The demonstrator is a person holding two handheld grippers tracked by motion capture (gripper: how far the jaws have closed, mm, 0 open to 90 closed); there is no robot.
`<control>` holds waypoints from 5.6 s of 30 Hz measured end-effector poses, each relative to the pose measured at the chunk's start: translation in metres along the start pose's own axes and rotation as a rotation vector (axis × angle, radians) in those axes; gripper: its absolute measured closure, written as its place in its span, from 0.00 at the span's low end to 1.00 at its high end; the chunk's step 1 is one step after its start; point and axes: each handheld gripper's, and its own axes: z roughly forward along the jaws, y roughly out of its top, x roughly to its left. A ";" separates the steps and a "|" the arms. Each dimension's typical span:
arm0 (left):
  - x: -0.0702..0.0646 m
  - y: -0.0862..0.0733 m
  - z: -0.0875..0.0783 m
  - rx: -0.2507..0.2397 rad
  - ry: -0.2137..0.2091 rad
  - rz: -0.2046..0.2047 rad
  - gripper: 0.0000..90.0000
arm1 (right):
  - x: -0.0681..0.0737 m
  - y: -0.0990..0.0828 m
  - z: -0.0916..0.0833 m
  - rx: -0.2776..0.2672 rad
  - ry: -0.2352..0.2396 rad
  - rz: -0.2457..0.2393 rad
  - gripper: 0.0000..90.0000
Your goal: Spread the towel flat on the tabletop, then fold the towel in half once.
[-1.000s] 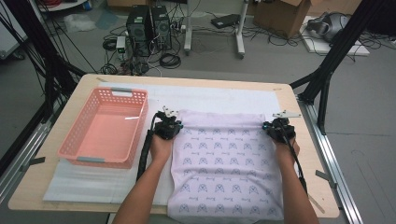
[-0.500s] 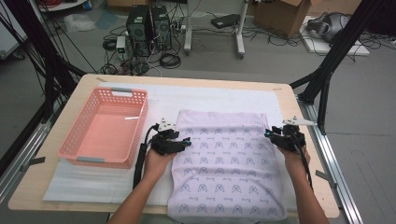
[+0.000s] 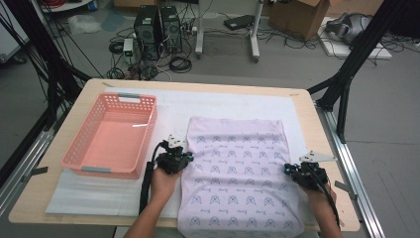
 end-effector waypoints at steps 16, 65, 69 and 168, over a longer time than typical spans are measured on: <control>-0.012 -0.049 -0.053 -0.057 -0.151 -0.023 0.58 | 0.004 -0.034 -0.044 -0.093 0.033 0.121 0.68; -0.016 -0.067 -0.074 -0.030 -0.204 -0.010 0.68 | 0.026 -0.070 -0.070 -0.037 0.016 0.145 0.84; -0.023 -0.066 -0.069 0.007 -0.161 0.049 0.84 | 0.030 -0.065 -0.068 -0.017 0.025 0.094 0.97; 0.021 0.032 0.038 -0.005 0.004 0.140 0.97 | -0.034 0.048 0.048 0.050 -0.038 0.112 0.95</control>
